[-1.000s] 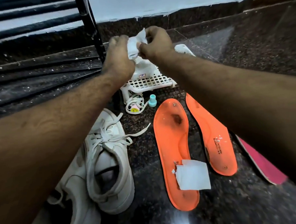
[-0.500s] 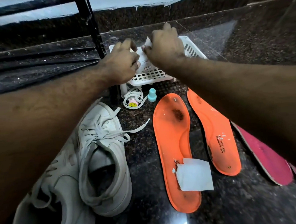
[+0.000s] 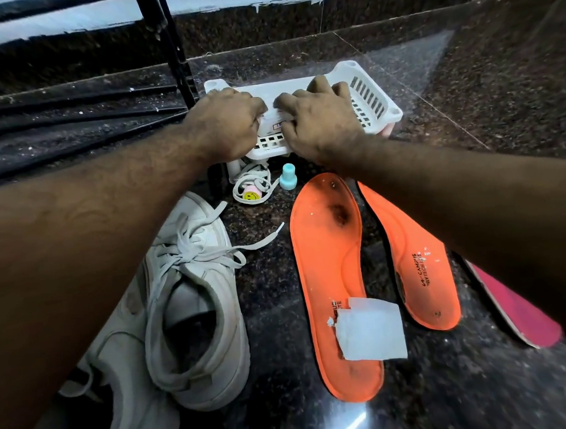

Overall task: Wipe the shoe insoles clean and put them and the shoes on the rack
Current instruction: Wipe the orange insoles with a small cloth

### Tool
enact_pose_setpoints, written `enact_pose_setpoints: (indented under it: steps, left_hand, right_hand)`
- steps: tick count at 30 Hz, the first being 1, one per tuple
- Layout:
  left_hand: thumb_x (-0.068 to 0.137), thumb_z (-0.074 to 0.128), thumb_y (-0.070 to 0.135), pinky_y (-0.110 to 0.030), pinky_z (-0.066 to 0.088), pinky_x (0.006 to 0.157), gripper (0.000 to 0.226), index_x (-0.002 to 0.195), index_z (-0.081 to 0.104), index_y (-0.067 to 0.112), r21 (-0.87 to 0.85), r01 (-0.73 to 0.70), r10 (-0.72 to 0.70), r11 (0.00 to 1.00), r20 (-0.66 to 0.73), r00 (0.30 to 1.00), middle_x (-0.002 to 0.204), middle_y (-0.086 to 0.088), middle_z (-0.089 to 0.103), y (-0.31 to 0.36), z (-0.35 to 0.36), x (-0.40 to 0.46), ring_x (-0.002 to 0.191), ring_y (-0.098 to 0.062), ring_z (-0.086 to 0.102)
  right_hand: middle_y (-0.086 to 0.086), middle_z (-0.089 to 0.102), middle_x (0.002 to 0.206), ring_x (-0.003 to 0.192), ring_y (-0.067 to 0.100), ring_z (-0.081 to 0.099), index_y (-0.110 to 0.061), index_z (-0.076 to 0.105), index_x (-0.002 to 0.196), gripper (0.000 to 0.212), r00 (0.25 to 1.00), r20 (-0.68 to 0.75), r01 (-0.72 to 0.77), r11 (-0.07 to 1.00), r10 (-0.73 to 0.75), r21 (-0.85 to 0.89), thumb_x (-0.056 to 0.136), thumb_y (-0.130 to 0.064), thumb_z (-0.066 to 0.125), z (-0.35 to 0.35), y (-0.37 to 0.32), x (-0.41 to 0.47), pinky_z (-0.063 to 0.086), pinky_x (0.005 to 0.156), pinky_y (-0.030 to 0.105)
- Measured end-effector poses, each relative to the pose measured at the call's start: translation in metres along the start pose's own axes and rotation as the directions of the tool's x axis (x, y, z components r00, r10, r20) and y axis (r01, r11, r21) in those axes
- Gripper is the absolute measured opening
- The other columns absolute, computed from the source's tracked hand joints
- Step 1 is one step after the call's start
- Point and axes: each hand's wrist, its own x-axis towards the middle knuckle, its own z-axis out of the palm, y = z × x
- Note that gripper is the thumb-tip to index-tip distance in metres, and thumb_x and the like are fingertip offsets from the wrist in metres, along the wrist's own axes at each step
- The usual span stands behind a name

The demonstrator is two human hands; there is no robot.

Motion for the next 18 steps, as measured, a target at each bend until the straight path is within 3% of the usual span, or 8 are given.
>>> enact_pose_setpoints:
  steps: [6,10,15,18]
  left_hand:
    - [0.101,0.038,0.024,-0.05,0.03,0.117,0.041,0.137,0.056,0.015,0.026,0.052,-0.053,0.998,0.024,0.998,0.14,-0.013,0.058,0.007,-0.002,-0.003,0.133,-0.032,0.046]
    - [0.096,0.043,0.012,-0.05,0.037,0.113,0.044,0.14,0.049,0.009,0.076,0.07,-0.066,0.995,-0.058,0.996,0.141,-0.016,0.055,0.024,-0.01,-0.021,0.131,-0.033,0.048]
    - [0.088,0.051,0.004,-0.045,0.045,0.099,0.041,0.13,0.052,0.004,0.005,0.143,-0.142,0.99,-0.09,0.986,0.127,-0.018,0.059,0.066,-0.039,-0.066,0.118,-0.035,0.054]
    - [0.089,0.051,0.005,-0.046,0.043,0.102,0.046,0.134,0.05,0.003,-0.098,0.124,-0.132,0.987,-0.078,0.988,0.129,-0.019,0.057,0.104,-0.047,-0.106,0.121,-0.037,0.053]
  right_hand:
    - [0.002,0.067,0.119,0.12,0.029,0.043,-0.03,0.053,0.131,0.043,0.993,0.103,-0.057,0.997,0.052,0.051,0.09,-0.027,0.038,-0.006,-0.003,0.004,0.029,0.096,0.049]
    - [0.001,0.059,0.136,0.128,0.028,0.04,-0.03,0.05,0.14,0.047,0.987,0.082,-0.149,0.968,0.135,0.201,0.094,-0.023,0.041,-0.025,-0.005,-0.006,0.029,0.102,0.049]
    - [0.001,0.055,0.141,0.134,0.028,0.039,-0.026,0.053,0.139,0.05,0.911,0.116,-0.399,0.779,0.395,0.484,0.092,-0.015,0.044,-0.05,-0.02,-0.053,0.027,0.11,0.048]
    - [0.004,0.062,0.132,0.13,0.03,0.047,-0.022,0.061,0.129,0.046,0.888,0.117,-0.434,0.725,0.445,0.536,0.086,-0.014,0.045,-0.069,-0.029,-0.1,0.032,0.107,0.047]
